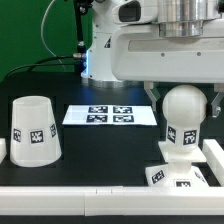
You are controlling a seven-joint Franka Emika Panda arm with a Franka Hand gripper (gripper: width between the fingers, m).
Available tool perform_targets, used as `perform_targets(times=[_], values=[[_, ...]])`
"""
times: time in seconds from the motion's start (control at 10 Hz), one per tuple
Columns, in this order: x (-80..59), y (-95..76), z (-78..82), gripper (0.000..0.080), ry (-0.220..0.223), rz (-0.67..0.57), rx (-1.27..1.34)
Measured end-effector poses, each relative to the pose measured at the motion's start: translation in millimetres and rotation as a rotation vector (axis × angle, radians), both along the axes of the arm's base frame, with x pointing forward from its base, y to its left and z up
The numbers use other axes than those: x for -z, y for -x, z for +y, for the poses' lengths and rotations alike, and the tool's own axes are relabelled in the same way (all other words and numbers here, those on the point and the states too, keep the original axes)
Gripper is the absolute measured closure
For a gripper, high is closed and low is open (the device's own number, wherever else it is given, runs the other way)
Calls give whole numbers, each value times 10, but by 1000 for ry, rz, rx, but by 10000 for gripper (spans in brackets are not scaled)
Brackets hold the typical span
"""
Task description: Assemble lamp
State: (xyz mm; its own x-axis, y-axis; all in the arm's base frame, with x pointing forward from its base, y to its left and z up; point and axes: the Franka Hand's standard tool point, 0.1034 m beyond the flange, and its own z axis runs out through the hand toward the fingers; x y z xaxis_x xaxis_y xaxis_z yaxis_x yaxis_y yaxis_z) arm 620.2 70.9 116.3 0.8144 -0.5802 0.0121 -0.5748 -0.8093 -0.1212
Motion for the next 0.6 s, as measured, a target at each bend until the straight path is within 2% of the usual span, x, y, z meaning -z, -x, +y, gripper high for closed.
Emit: perform_targets(times=[0.1, 0.3, 0.6], values=[[2, -4, 15, 223, -26, 7, 141], [6, -3, 144, 223, -78, 18, 407], [8, 2, 178, 223, -106, 38, 545]])
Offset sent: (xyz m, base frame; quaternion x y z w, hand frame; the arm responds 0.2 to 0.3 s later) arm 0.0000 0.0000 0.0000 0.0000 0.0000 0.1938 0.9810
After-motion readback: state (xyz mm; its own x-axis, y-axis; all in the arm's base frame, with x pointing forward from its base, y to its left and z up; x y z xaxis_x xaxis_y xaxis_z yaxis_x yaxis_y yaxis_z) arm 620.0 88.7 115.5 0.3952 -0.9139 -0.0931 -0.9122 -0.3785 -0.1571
